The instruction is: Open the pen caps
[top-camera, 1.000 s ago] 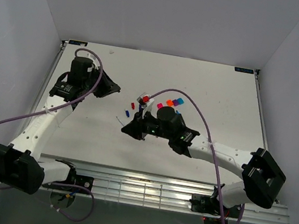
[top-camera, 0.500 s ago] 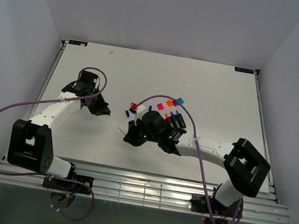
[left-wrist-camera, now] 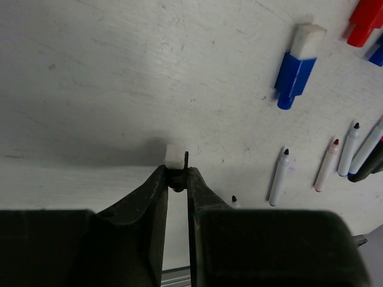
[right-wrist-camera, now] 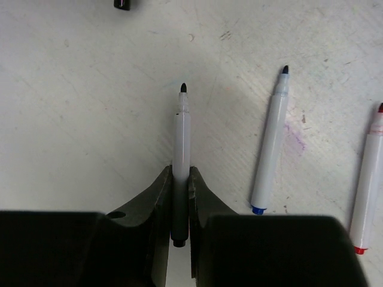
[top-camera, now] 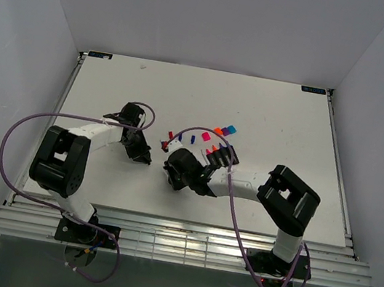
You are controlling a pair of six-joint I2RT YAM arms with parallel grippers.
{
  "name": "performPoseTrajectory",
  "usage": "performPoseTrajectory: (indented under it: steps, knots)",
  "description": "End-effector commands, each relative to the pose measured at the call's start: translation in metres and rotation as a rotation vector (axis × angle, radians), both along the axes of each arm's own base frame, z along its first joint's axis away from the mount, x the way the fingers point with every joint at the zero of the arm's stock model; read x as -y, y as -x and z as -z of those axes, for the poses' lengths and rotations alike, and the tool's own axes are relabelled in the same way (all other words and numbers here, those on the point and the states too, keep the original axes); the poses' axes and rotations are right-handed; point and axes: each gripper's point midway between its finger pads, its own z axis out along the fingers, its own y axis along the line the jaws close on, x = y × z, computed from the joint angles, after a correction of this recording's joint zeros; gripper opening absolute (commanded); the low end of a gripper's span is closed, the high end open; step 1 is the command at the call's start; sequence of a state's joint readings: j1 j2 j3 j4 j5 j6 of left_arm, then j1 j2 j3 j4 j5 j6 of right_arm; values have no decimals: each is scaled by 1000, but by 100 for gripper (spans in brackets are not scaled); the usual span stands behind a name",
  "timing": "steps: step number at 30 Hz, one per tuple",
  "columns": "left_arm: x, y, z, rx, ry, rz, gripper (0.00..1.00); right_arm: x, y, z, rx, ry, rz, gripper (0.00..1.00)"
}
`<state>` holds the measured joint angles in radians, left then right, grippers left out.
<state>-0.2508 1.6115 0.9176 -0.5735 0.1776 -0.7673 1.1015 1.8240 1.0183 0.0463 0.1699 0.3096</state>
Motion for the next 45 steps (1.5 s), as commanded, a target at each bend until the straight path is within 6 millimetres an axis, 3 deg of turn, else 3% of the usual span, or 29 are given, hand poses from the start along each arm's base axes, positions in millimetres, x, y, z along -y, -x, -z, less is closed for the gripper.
performPoseTrajectory:
  steps: [1,6,10,14,18,22,23,24,28,29,31,33,34,36,37,39,40,42,43,44,45]
  knots:
    - [10,-20,-3,45,26,8,14,-1,-20,-8,85,23,60,8]
    - [11,-25,12,11,12,4,29,5,-30,0,118,70,93,10]
    - [10,-25,16,-1,5,-4,45,8,-32,4,130,93,103,19]
    - [8,-25,8,23,4,-8,54,11,-32,7,133,104,105,35]
    - [10,-25,-4,54,24,-5,61,13,-33,5,145,110,102,41]
    - [13,-24,-26,107,47,2,63,8,-35,-7,174,85,67,44]
    - [12,-24,-32,121,52,3,64,4,-37,-18,193,55,63,45]
    - [13,-25,-47,160,63,2,65,5,-36,-23,205,47,51,46]
    - [10,-24,-84,255,70,5,78,-1,-31,-64,256,-61,22,48]
    - [8,-24,-91,276,66,1,85,-1,-30,-85,277,-106,24,49]
    - [5,-19,-108,323,68,2,97,6,-27,-96,273,-103,44,52]
    - [5,-14,-117,347,78,7,98,17,-23,-117,273,-121,79,58]
    - [4,-7,-122,364,88,8,98,36,-16,-118,243,-91,124,61]
    - [10,-1,-126,384,130,27,98,58,-11,-118,220,-74,180,80]
    - [12,5,-122,391,153,38,98,79,-2,-112,185,-44,230,90]
    - [20,14,-118,374,197,54,98,104,8,-101,137,2,288,90]
    - [24,18,-116,375,207,65,98,126,20,-89,88,51,329,90]
    - [32,27,-110,375,228,94,98,140,33,-80,47,57,347,90]
    - [35,30,-108,369,238,98,98,140,40,-87,42,-5,339,90]
    - [39,33,-104,366,251,109,98,153,50,-65,10,3,339,90]
    - [48,38,-105,367,271,136,98,153,55,-64,0,-36,325,90]
